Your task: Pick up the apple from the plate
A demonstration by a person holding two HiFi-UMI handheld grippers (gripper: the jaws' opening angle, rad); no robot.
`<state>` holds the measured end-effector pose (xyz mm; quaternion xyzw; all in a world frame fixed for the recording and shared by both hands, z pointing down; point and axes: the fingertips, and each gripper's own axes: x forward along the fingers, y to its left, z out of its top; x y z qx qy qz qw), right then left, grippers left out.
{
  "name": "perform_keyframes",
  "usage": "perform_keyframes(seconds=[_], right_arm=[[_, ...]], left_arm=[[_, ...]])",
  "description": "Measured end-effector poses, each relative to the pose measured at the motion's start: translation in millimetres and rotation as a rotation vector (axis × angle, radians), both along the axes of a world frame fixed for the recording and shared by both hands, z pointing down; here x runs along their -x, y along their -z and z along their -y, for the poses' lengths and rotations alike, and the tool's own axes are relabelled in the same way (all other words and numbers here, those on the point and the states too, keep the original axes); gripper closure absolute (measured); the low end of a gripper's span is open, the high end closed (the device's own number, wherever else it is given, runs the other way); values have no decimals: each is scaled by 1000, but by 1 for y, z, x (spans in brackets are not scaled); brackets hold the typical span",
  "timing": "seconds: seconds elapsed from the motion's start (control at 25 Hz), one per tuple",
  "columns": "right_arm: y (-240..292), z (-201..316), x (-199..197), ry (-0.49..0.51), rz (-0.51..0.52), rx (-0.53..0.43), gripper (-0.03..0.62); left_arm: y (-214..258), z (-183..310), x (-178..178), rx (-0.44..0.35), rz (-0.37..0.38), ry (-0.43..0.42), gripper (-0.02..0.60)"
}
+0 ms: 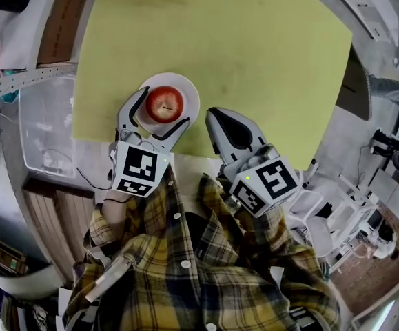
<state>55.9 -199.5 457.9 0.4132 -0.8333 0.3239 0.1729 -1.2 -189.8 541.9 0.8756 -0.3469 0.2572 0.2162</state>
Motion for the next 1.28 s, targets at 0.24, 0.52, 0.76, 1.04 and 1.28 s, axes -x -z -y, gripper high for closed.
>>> perform_keyframes(seconds=[0.24,0.52,0.76,1.04,1.28], right_arm=[[-4,-2,-3,-7,4,12,597],[-7,-3,-7,-13,1,22,597],[-8,-4,-9,-17,4,27,597],[-7,-4,-12,-18,3,24,597],[-3,-1,-10,-10,4,12,597]], left_arm=[[-9,-3,-3,1,22,-9,147],[-10,1,-1,-20,49,1,149],[-11,2,-1,-27,61,7,163],[-10,2,-1,-25,62,1,166],[0,7,1,-39,62,2,166]])
